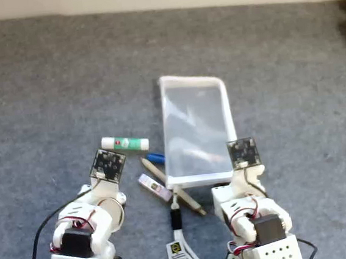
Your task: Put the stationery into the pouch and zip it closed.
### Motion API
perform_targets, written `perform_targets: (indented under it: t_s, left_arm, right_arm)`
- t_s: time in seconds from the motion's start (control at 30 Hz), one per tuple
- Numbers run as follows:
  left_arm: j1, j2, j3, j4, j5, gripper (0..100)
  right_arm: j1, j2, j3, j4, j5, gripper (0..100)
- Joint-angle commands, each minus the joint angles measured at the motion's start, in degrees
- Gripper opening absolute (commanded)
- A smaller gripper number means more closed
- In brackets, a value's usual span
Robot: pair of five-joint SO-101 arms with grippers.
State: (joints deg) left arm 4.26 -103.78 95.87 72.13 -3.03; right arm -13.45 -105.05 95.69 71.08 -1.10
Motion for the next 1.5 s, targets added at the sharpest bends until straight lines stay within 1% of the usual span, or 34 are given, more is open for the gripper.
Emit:
perform_targets:
  t_s: [0.0, 1.23, 1.3, 1.37, 1.47]
  left_arm:
    - [0.9, -0.2, 1.3, 0.3, -0.4, 1]
    - [0.5, -0.3, 1.1, 0.3, -0.5, 1]
    - [-1.4, -0.4, 0.0, 0.0, -0.5, 1]
    - [-5.5, -0.4, -1.7, -0.2, -0.5, 1]
    - [-13.5, -0.4, -3.0, -0.2, -0.5, 1]
  right_arm:
    - [0.4, -0.5, 8.6, 0.1, -0.5, 0.6]
    - [0.1, -0.5, 8.6, 0.2, -0.8, 0.6]
    - [0.5, -0.5, 8.6, 0.2, -0.5, 0.6]
    - [2.0, -0.5, 8.6, 0.2, -0.5, 0.6]
    - [8.5, -0.5, 8.3, -0.8, -0.5, 0.6]
